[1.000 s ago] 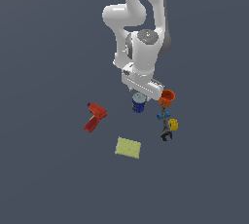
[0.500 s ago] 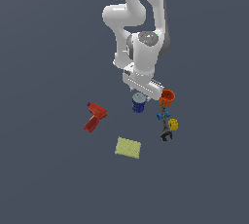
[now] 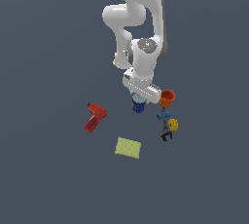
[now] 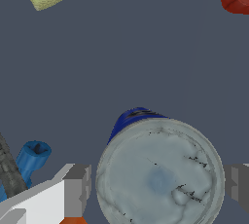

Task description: Pick up a designated object from a clutter of objects.

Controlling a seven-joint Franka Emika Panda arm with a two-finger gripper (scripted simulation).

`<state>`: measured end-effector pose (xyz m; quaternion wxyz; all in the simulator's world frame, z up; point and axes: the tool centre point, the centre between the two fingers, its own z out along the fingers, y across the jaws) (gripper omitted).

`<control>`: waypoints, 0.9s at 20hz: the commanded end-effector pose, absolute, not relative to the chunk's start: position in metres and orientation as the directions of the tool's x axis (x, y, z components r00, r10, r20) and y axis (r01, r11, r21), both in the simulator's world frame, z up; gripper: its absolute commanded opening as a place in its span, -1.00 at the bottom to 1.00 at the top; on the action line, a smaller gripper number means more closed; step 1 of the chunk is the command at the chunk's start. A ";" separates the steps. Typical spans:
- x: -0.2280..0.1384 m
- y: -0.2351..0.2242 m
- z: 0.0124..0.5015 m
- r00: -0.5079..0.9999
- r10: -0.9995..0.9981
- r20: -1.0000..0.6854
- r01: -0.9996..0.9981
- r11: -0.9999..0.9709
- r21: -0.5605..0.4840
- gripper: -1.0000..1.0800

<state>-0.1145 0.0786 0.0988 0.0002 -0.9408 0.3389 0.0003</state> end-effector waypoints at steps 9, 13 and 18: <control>-0.115 0.079 0.078 0.769 -0.639 -0.001 -0.639 -0.769 -0.001 -1.00; -0.115 0.079 0.078 0.769 -0.639 -0.001 -0.639 -0.769 -0.001 -1.00; -0.115 0.079 0.078 0.769 -0.639 -0.001 -0.639 -0.769 -0.001 -1.00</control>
